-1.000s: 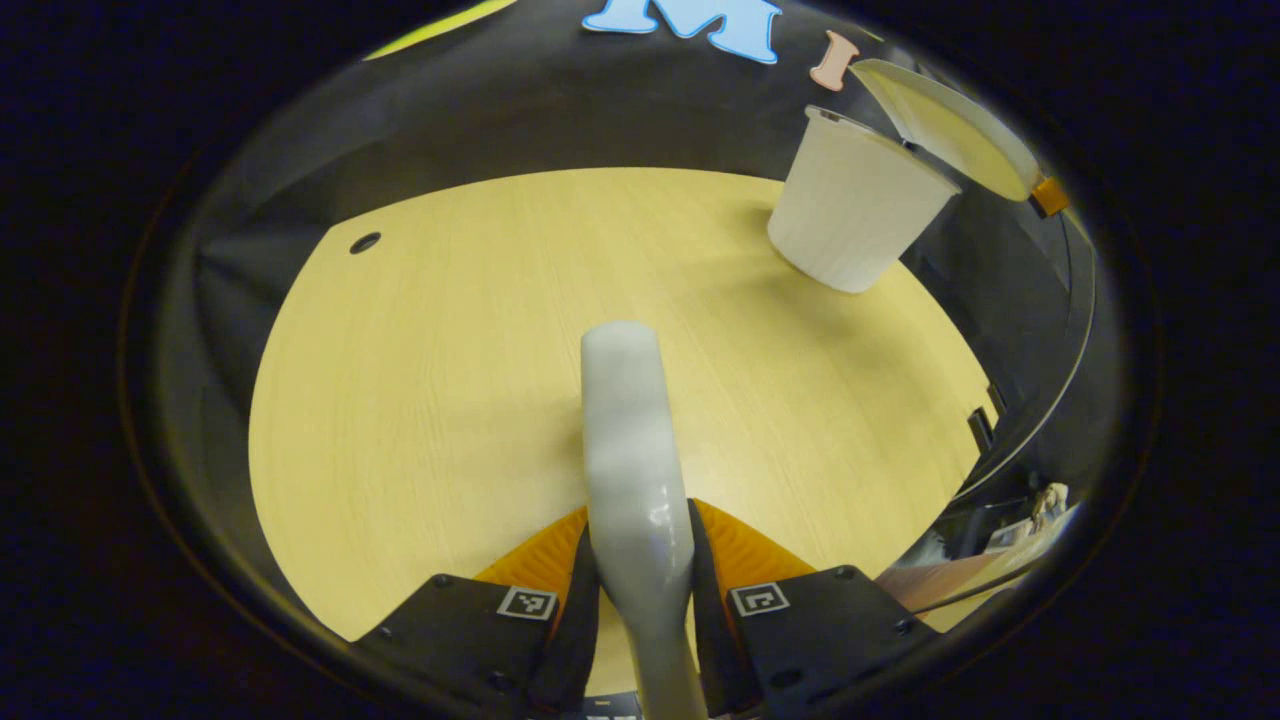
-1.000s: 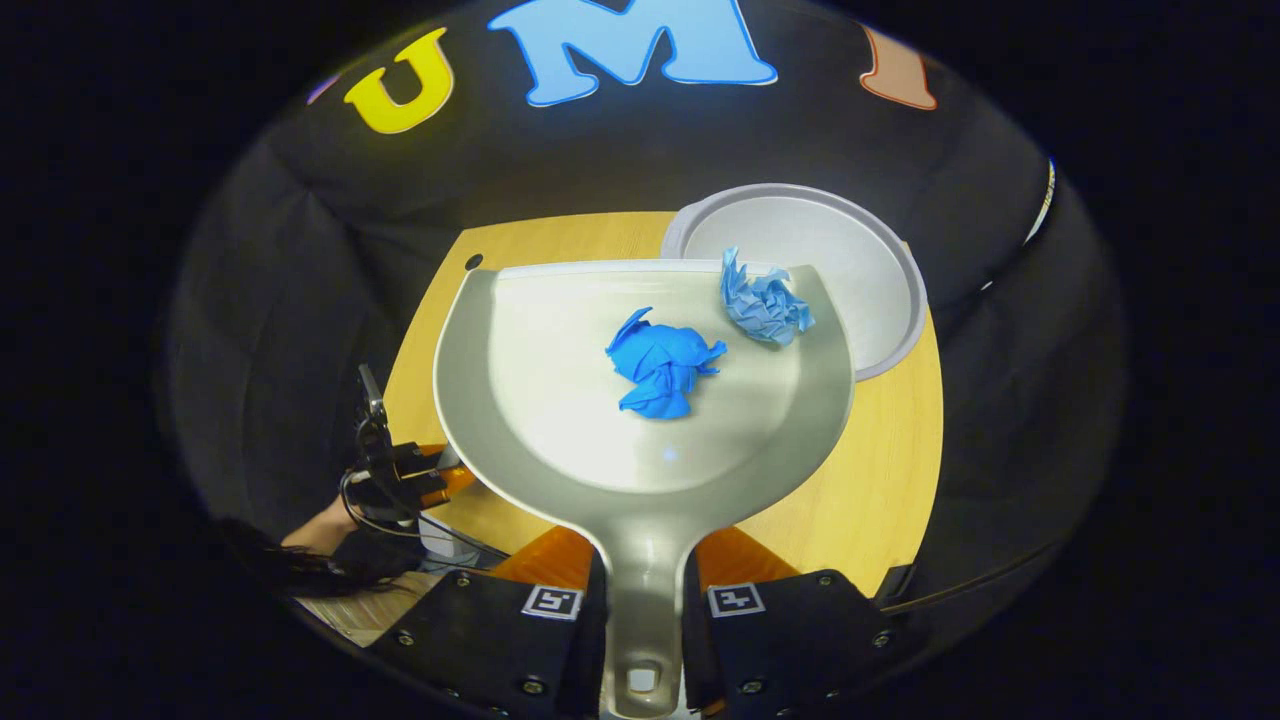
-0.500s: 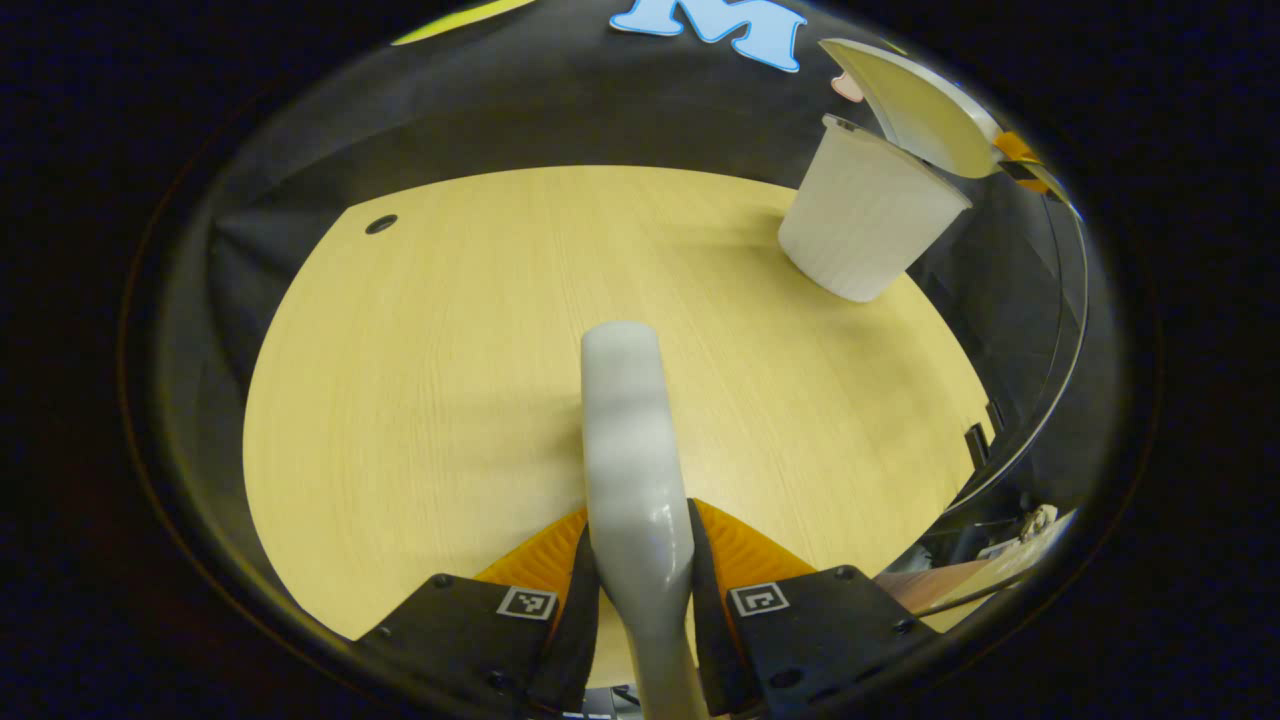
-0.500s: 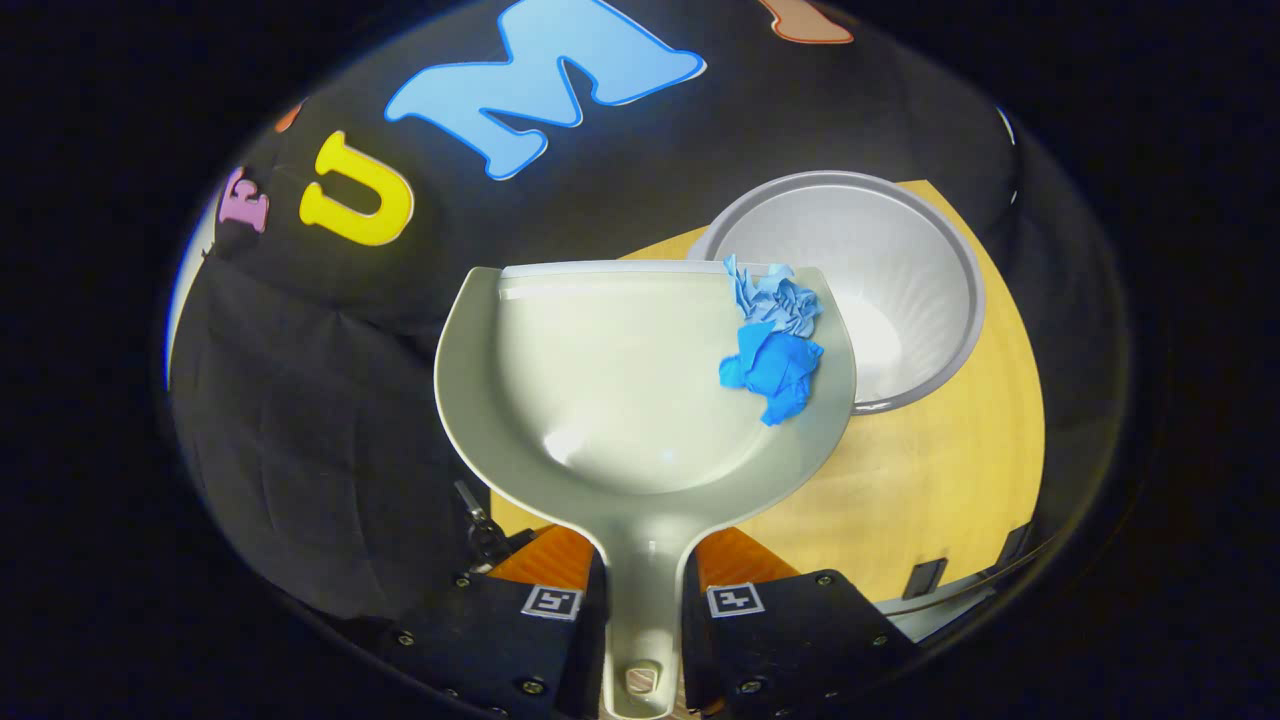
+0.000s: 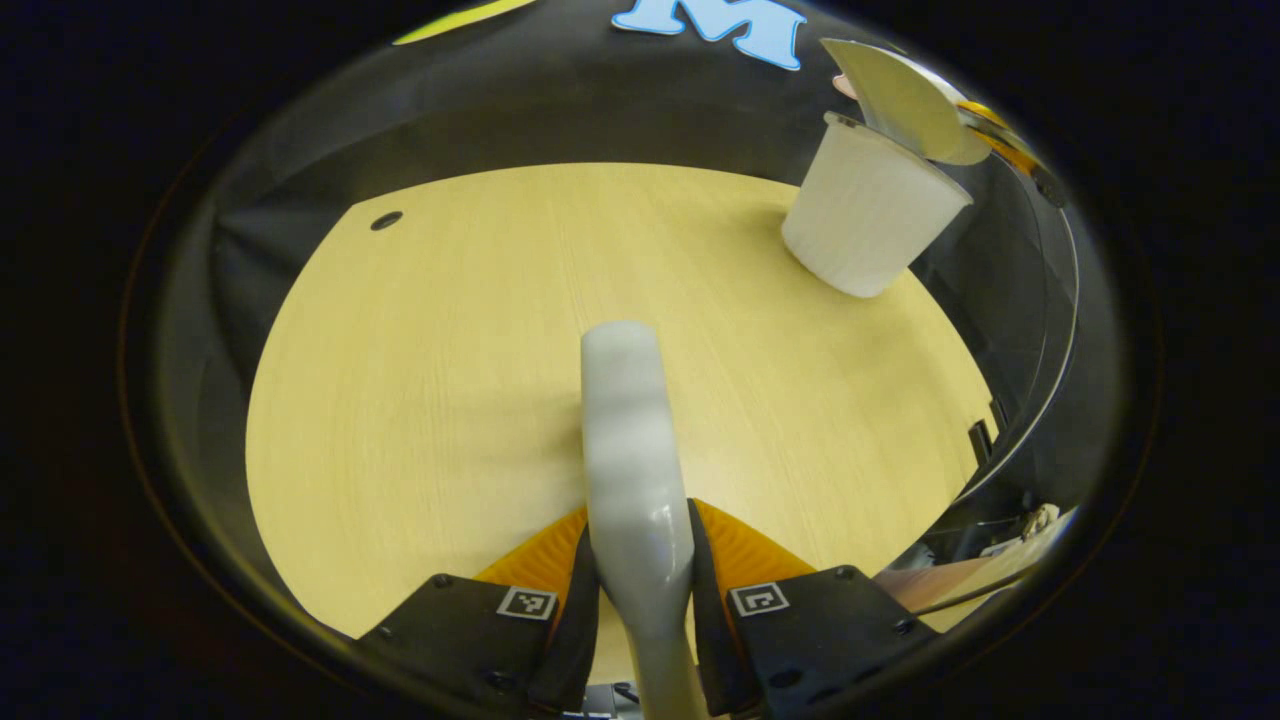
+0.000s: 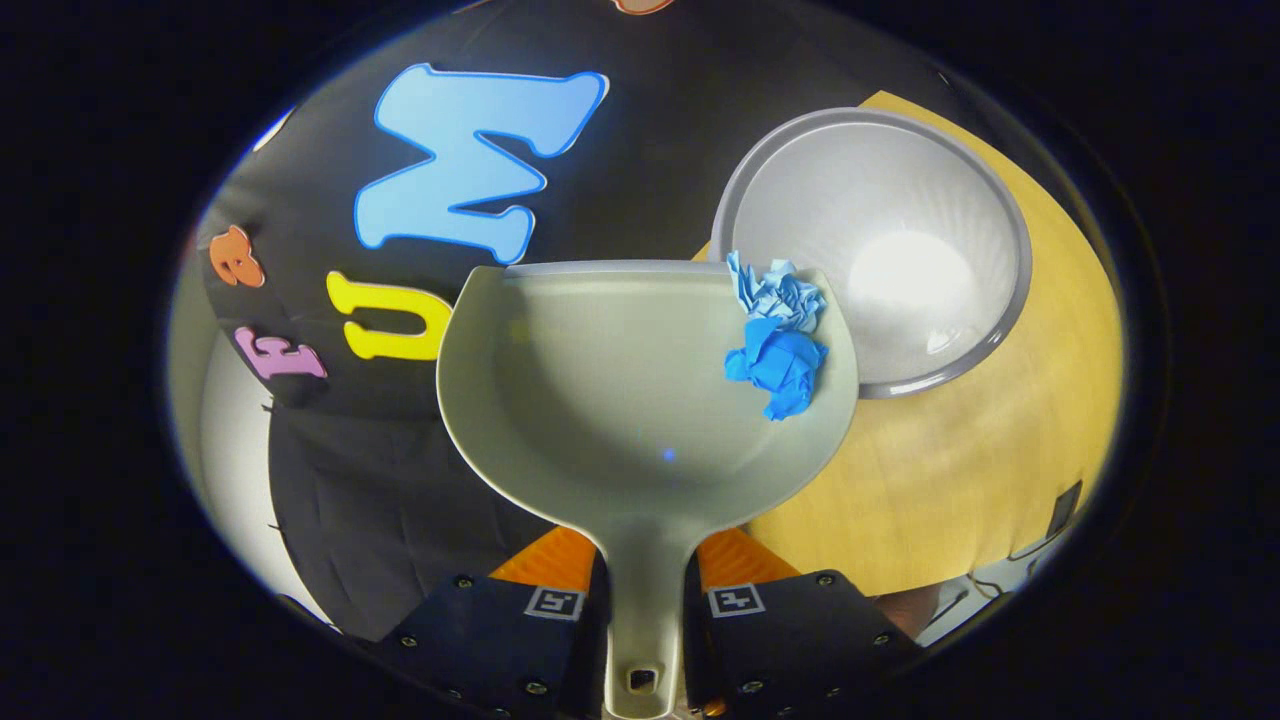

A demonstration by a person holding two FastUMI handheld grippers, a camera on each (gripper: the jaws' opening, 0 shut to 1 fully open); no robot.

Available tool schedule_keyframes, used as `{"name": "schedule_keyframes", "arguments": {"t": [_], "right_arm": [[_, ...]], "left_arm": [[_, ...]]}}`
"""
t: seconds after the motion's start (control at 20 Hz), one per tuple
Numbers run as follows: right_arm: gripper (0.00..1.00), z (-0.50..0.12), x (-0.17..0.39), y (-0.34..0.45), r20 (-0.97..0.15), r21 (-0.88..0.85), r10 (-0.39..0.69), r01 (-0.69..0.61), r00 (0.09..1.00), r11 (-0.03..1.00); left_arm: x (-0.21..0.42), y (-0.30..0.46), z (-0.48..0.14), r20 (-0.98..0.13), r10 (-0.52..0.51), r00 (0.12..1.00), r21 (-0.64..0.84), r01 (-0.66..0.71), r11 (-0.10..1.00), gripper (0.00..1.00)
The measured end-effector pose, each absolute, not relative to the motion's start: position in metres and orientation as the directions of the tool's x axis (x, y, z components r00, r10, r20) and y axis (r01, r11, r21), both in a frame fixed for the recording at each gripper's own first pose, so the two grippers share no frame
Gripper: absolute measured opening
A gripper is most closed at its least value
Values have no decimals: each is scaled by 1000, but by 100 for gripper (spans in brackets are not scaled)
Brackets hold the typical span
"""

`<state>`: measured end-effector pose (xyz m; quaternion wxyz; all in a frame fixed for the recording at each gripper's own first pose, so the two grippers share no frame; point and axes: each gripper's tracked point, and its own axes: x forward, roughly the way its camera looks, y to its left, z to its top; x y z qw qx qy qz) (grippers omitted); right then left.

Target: Pick up the small broom and dustpan from the desktop, sweep the trash into the dustpan with the broom, and then empty the trash into the garbage bin.

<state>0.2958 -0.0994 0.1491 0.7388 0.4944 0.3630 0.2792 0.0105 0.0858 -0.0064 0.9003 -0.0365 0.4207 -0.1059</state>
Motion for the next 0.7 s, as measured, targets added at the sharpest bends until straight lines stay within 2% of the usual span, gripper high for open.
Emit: {"name": "schedule_keyframes", "arguments": {"t": [0.35,0.45,0.5,0.65,0.7], "right_arm": [[30,168,303,-101,-3,998,762,-46,648,43],[27,174,304,-92,30,999,755,-44,655,-2],[30,174,306,-89,40,999,750,-45,660,-13],[30,175,307,-92,47,999,747,-46,664,-22],[30,177,307,-92,55,998,745,-47,664,-33]], "left_arm": [[11,83,-10,-754,-223,618,-153,165,974,49],[9,83,-11,-753,-224,618,-155,164,974,46],[9,82,-11,-752,-224,620,-155,164,974,46],[7,83,-10,-750,-227,621,-159,165,974,49],[7,84,-9,-750,-225,622,-157,163,974,46]]}}
